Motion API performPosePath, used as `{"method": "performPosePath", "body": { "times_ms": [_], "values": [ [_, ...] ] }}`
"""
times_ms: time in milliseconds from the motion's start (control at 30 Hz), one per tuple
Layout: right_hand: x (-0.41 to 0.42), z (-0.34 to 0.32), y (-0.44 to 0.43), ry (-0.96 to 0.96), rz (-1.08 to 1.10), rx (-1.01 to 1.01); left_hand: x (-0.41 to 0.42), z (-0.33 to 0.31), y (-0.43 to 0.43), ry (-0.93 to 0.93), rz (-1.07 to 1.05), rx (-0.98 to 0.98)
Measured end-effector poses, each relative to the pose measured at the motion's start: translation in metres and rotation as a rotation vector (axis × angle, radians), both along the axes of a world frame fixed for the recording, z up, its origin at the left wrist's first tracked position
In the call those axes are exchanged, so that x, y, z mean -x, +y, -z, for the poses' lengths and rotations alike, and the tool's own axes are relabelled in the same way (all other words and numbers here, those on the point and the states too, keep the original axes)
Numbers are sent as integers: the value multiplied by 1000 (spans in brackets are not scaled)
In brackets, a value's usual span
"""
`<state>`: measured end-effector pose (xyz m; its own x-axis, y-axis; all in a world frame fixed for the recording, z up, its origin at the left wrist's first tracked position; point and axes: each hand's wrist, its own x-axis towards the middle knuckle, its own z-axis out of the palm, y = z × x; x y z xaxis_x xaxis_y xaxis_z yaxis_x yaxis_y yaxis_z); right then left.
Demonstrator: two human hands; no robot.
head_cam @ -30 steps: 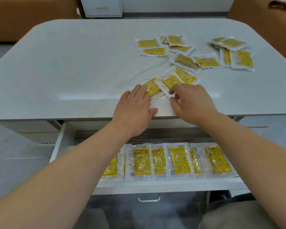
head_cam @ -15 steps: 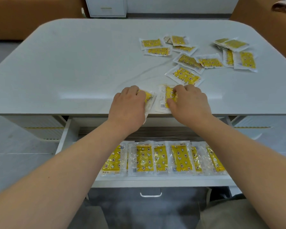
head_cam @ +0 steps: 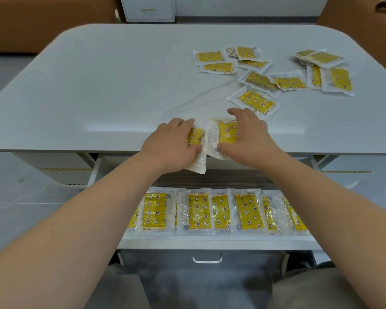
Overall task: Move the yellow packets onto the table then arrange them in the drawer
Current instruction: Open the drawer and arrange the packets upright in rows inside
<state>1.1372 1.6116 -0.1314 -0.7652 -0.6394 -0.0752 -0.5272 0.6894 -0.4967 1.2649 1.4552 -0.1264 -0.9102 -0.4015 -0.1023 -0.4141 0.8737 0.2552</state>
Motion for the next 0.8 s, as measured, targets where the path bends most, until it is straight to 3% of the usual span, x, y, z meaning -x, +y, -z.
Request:
{"method": "performPosePath", "body": {
  "times_ms": [300,433,567,667,800],
  "values": [
    [-6,-12,0,-170,70,99,-4,-9,-8,-1,-62,-52],
    [-8,-14,1,-152,43,145,-11,-29,-19,-60,-31,-179],
    [-22,-17,0,-180,24,239,-31,-48,-36,-401,7,-351],
    [-45,-20,-6,-217,-53,321,-47,-42,-53,-750,16,-254],
    [-83,-15,-19,-300,-226,325,-61,-18,-77,-938,-39,-116]
  ]
}}
